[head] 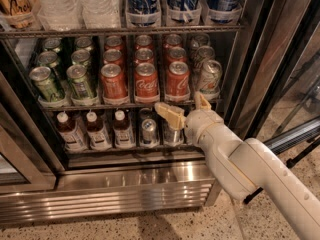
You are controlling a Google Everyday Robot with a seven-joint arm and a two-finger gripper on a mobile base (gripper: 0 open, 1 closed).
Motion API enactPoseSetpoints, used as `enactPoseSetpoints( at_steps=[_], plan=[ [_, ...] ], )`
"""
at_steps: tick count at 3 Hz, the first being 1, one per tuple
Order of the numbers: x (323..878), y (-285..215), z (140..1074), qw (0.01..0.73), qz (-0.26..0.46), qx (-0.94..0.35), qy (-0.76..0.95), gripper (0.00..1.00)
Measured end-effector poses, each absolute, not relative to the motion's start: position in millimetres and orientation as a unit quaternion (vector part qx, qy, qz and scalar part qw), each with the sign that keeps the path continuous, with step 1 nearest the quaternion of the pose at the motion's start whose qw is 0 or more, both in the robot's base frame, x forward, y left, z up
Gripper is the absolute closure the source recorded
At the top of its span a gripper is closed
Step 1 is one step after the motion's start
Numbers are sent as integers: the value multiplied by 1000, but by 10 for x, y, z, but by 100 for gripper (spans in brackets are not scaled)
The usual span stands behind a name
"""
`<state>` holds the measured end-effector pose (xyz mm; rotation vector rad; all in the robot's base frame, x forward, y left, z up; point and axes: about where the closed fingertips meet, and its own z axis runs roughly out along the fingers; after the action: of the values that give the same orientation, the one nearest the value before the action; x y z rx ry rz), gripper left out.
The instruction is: Pick coke can from middle shelf of fridge
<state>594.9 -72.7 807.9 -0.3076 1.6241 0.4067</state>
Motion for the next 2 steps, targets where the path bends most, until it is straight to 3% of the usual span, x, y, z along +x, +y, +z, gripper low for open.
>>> enactPoseSetpoints(
  at_steps=[2],
  plan=[
    [5955, -553, 8173, 659, 193, -152, 711, 12]
  ],
)
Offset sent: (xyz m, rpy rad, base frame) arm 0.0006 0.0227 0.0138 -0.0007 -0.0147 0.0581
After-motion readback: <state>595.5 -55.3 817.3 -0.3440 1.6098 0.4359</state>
